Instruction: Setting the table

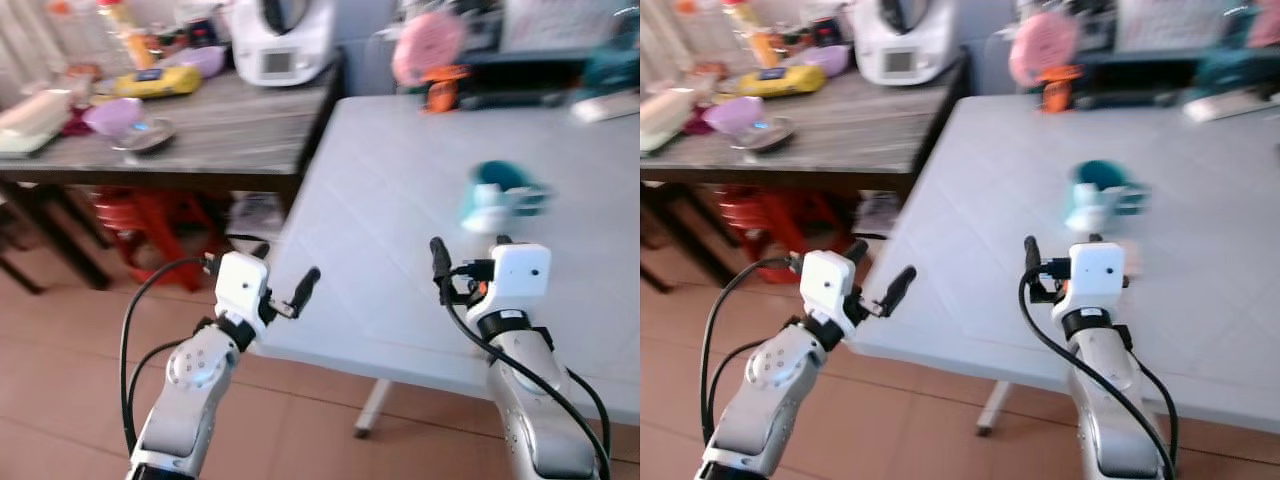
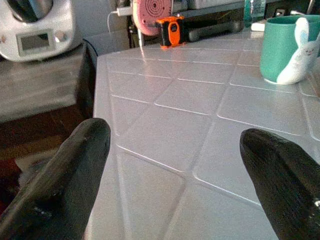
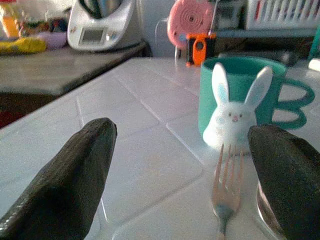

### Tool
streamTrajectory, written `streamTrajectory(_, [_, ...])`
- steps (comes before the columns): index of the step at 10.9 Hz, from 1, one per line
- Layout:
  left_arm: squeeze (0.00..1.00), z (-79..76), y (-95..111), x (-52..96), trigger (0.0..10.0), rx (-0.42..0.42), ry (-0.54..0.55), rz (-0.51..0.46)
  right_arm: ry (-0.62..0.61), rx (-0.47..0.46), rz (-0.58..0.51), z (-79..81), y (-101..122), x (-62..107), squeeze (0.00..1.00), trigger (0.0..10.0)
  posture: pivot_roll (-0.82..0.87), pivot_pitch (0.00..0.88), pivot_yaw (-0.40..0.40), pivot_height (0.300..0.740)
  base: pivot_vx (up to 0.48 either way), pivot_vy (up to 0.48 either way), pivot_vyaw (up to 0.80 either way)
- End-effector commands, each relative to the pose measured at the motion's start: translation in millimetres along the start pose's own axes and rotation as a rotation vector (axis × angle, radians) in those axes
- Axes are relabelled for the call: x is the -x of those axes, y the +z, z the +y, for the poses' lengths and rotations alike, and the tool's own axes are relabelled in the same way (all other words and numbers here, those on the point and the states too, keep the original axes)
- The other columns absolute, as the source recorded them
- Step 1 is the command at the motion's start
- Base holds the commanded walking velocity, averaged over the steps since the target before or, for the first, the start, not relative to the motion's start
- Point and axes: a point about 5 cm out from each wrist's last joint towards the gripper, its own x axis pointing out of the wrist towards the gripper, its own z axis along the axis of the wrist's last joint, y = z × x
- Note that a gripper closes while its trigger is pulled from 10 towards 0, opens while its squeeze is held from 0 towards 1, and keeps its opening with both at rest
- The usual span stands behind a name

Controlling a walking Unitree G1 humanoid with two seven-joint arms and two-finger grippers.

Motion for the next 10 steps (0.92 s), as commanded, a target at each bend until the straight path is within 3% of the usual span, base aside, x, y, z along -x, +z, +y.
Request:
streamTrajectory(1, [0.0,7.9,-3.5,5.3,10.0,-0.002,0.02,0.024,0.023,-0.016,-0.005,8.7,2.4,0.0,0.0,10.0,-0.13,0.067,0.155,0.74,0.0,0.0,0.0])
streamTrajectory(2, [0.0,8.1,-6.8,5.8,10.0,-0.008,0.014,0.038,0.021,-0.02,0.003,9.6,1.0,1.0,0.0,10.0,-0.13,0.071,0.155,0.74,0.0,0.0,0.0])
streamTrajectory(4, [0.0,-0.3,-15.3,12.7,10.0,0.041,-0.123,0.059,0.013,-0.049,0.04,14.5,-5.1,5.1,0.0,10.0,-0.14,0.082,0.154,0.74,0.0,0.0,0.0])
streamTrajectory(8, [0.0,0.1,-21.5,14.5,10.0,0.042,-0.196,0.084,-0.011,-0.064,0.118,19.2,-16.7,7.7,0.0,10.0,-0.14,0.095,0.153,0.74,0.0,0.0,0.0])
streamTrajectory(10, [0.0,-10.0,-18.8,15.8,10.0,0.118,-0.298,0.059,-0.023,-0.075,0.15,22.0,-19.3,2.6,0.0,10.0,-0.14,0.096,0.153,0.74,0.0,0.0,0.0])
